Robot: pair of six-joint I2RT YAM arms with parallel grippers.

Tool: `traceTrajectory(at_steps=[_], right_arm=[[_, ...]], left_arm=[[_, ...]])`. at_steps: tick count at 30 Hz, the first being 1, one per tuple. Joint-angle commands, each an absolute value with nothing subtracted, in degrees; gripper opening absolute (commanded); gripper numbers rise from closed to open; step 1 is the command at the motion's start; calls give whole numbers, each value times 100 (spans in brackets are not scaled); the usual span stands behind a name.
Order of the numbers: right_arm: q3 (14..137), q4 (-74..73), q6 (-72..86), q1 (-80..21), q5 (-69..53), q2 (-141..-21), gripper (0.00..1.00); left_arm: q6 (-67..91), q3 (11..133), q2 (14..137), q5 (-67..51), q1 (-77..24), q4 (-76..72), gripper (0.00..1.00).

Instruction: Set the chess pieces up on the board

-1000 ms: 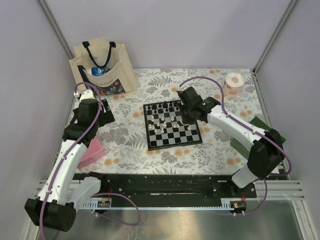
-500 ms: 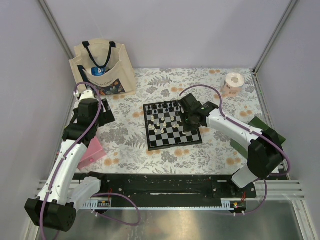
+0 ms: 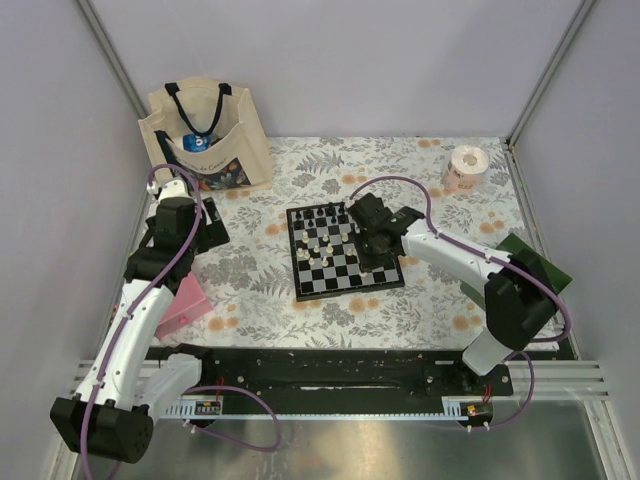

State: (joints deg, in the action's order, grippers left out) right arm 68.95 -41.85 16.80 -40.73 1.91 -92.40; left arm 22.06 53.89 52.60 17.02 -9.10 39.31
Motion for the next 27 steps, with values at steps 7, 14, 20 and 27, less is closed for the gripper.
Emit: traceTrajectory(at_steps=[7, 14, 20, 27], right_arm=[[6838, -4070, 1881, -4421, 352, -9501, 5], [6961, -3990, 1855, -4456, 483, -9755, 5], [6978, -3779, 1811, -4465, 624, -9861, 5], [7067, -3762, 1810, -4456, 633, -9914, 5]], left_arm=[[2241, 5432, 5221, 1556, -853, 3656, 99], [2241, 5414, 5221, 1600, -844, 3665, 99], [2250, 5432, 5229, 1582, -835, 3665, 99], [2250, 5414, 5221, 1582, -826, 3665, 99]])
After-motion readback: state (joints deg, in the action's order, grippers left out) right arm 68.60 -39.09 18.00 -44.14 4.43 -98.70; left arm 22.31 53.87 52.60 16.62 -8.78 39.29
